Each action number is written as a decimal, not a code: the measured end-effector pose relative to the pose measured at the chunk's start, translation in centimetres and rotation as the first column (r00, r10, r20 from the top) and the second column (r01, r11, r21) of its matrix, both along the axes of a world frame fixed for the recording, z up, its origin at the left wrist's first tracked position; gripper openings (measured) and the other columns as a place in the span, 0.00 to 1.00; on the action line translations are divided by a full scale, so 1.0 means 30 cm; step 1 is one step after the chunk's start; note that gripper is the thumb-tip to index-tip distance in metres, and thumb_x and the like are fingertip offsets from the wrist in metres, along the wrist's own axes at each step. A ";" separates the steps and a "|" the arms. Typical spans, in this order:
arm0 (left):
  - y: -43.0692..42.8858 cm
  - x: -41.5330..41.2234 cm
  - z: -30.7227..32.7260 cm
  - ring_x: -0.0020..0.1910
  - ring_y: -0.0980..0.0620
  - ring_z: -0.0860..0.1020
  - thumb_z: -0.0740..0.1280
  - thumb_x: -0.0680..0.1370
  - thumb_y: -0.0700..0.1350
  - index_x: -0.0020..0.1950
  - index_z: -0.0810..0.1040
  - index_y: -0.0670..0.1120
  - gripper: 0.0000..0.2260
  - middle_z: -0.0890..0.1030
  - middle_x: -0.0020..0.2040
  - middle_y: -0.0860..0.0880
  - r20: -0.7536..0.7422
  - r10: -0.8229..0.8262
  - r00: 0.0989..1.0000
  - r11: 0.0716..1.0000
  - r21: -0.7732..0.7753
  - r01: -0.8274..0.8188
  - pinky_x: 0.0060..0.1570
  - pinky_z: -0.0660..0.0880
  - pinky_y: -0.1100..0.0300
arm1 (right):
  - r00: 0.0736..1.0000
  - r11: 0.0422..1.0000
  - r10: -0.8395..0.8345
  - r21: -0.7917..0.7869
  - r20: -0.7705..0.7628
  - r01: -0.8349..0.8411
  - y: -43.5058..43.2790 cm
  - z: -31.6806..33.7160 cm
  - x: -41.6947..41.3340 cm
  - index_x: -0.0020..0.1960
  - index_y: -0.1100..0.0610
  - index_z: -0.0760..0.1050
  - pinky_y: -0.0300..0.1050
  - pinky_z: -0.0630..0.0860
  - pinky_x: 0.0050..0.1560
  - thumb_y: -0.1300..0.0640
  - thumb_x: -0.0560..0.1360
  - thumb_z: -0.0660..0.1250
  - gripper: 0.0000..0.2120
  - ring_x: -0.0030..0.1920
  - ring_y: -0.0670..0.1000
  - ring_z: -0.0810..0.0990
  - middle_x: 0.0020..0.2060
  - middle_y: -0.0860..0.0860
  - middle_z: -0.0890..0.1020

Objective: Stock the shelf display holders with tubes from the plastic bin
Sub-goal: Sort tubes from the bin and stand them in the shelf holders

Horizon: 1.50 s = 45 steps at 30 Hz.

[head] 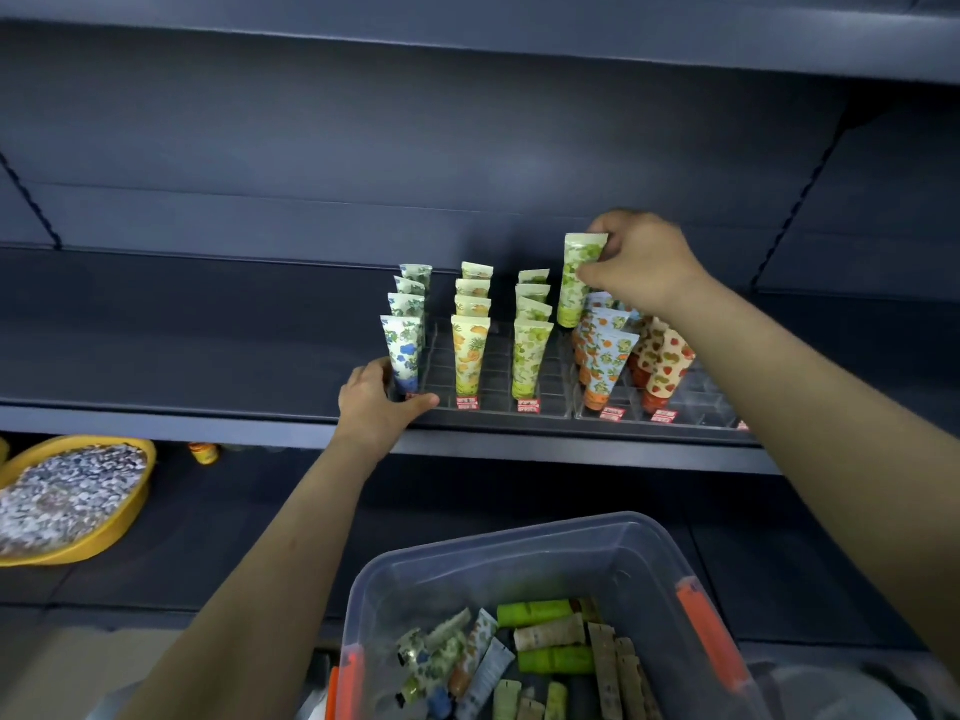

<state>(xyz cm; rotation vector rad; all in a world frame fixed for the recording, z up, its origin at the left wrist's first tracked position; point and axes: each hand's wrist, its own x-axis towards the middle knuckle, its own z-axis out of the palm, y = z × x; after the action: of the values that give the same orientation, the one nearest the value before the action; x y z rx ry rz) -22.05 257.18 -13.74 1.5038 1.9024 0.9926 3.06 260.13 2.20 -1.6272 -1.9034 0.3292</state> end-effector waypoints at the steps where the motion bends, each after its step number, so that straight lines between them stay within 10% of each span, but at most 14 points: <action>1: 0.002 -0.003 -0.001 0.62 0.44 0.68 0.75 0.69 0.53 0.66 0.70 0.45 0.30 0.71 0.60 0.46 0.002 0.001 1.000 1.000 -0.003 -0.001 0.64 0.68 0.47 | 1.000 1.000 0.000 -0.022 0.027 0.001 0.021 -0.003 -0.004 0.57 0.56 0.76 0.30 0.67 0.29 0.61 0.71 0.68 0.14 0.39 0.50 0.76 0.43 0.51 0.78; 9: 0.010 -0.010 -0.011 0.61 0.45 0.69 0.75 0.69 0.53 0.64 0.72 0.47 0.28 0.71 0.58 0.49 0.014 -0.001 1.000 1.000 -0.008 0.001 0.63 0.70 0.46 | 0.959 0.986 -0.063 -0.130 0.275 0.102 0.144 -0.032 -0.011 0.59 0.52 0.76 0.47 0.78 0.50 0.55 0.70 0.72 0.17 0.48 0.54 0.80 0.53 0.52 0.80; 14: 0.008 -0.010 -0.011 0.62 0.46 0.68 0.75 0.69 0.53 0.66 0.71 0.47 0.28 0.71 0.61 0.50 -0.001 -0.002 1.000 1.000 -0.016 0.002 0.63 0.69 0.48 | 0.922 0.989 -0.099 -0.069 0.375 0.134 0.182 -0.057 -0.018 0.59 0.50 0.76 0.50 0.62 0.63 0.51 0.71 0.71 0.16 0.59 0.55 0.75 0.55 0.51 0.80; 45: -0.003 0.008 0.013 0.66 0.47 0.62 0.73 0.71 0.52 0.70 0.67 0.46 0.31 0.68 0.66 0.48 -0.019 0.005 1.000 1.000 -0.024 -0.006 0.64 0.64 0.53 | 0.905 0.992 -0.078 -0.059 0.419 0.113 0.258 -0.121 -0.004 0.52 0.47 0.80 0.53 0.59 0.62 0.48 0.74 0.68 0.08 0.65 0.58 0.68 0.57 0.51 0.79</action>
<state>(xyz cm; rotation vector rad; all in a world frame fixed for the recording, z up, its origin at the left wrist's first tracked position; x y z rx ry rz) -21.81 257.08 -13.35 1.4998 1.9257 0.9577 2.94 267.85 -1.42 -1.9619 -2.1272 0.0146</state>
